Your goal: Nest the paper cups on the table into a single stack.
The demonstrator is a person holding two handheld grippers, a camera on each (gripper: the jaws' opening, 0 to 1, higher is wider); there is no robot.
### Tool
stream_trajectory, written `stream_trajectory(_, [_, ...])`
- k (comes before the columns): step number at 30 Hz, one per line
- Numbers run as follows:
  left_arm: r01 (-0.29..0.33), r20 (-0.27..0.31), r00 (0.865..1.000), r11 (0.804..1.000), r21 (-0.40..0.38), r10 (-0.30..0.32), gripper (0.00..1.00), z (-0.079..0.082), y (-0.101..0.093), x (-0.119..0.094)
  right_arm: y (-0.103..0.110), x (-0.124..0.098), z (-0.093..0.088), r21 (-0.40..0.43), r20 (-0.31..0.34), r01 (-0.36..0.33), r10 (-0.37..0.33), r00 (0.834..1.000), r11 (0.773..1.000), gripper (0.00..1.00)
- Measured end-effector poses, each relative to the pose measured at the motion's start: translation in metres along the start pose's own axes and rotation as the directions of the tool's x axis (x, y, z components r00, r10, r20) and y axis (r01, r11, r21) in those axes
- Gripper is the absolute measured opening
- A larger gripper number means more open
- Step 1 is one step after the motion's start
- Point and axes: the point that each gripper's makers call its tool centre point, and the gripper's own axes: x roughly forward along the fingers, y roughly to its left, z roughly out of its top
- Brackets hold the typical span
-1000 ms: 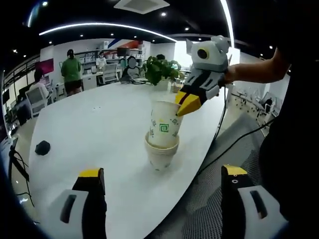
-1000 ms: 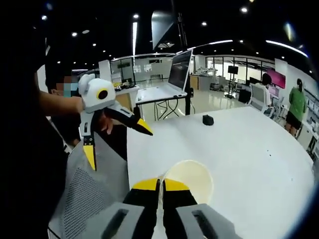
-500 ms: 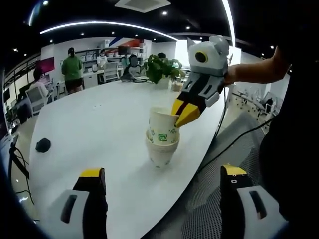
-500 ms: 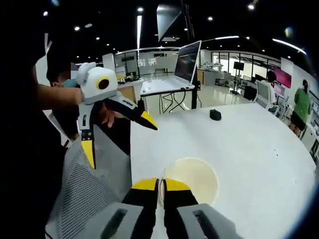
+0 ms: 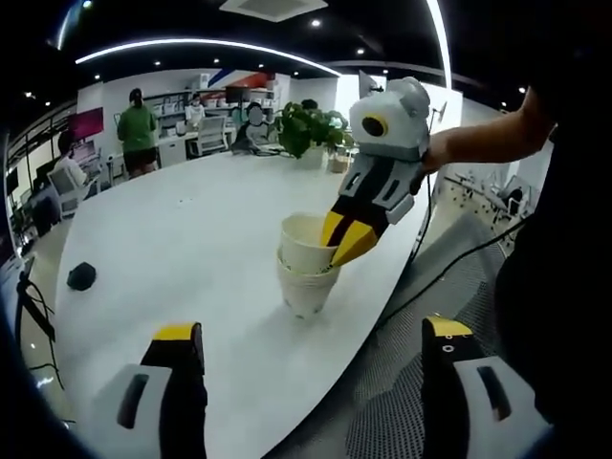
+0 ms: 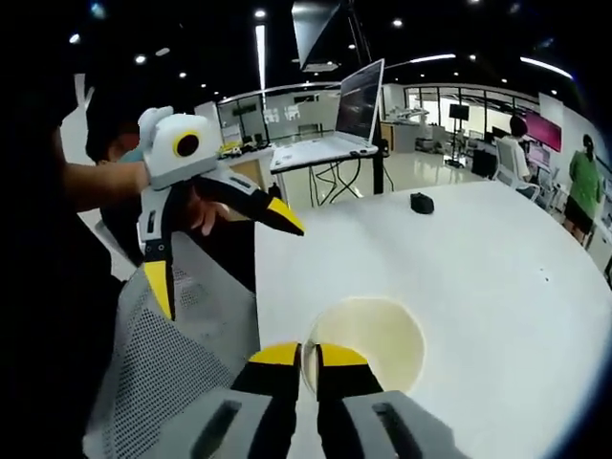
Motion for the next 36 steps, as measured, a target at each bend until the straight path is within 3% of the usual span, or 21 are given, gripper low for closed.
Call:
stream_trajectory(16, [0.002, -0.02, 1.0, 1.0, -0.004, -0.002, 0.93, -0.006, -0.002, -0.002, 0.001, 0.01, -0.013, 0.085, 0.009, -0.036, 0.035, 0.999, 0.996, 0.03])
stream_trajectory(36, [0.004, -0.042, 0.999, 1.0, -0.008, -0.004, 0.93, -0.012, -0.002, 0.002, -0.002, 0.015, -0.012, 0.132, 0.043, -0.056, 0.05, 0.998, 0.99, 0.03])
